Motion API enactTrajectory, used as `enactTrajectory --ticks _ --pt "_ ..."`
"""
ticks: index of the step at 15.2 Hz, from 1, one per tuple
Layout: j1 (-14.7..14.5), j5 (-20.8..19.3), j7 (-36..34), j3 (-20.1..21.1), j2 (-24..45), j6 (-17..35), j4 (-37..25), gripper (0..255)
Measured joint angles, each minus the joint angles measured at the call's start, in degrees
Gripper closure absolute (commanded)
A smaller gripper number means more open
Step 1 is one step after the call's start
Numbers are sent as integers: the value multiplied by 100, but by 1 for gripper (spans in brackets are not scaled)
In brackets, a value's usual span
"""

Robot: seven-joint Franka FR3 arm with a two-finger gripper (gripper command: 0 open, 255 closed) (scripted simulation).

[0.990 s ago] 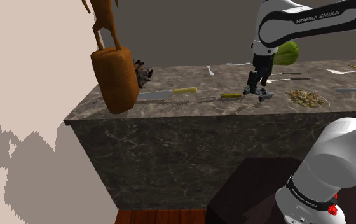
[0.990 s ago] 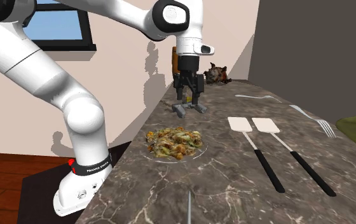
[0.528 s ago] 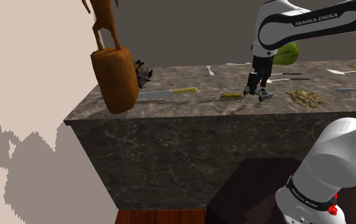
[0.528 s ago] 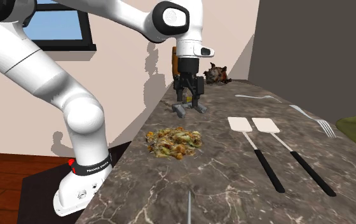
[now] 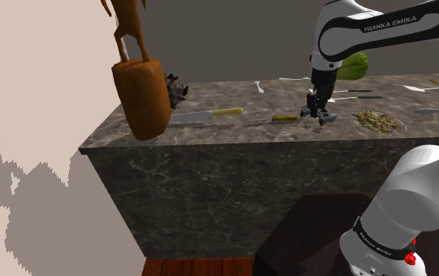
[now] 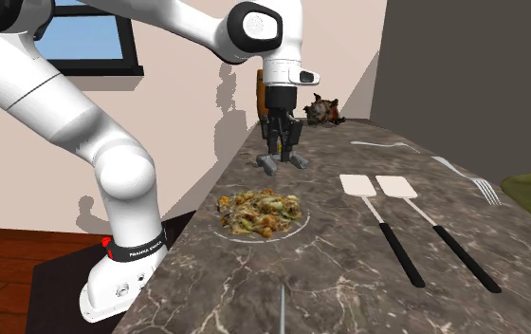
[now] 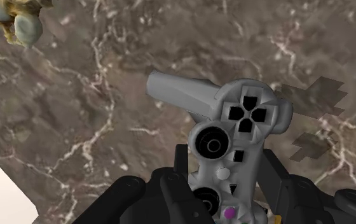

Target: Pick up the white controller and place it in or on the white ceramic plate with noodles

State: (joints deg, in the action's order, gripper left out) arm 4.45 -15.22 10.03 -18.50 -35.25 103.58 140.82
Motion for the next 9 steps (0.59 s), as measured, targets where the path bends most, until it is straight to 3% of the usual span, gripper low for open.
enactTrajectory --ticks 9 --pt "-16 51 37 63 -38 -388 -353 255"
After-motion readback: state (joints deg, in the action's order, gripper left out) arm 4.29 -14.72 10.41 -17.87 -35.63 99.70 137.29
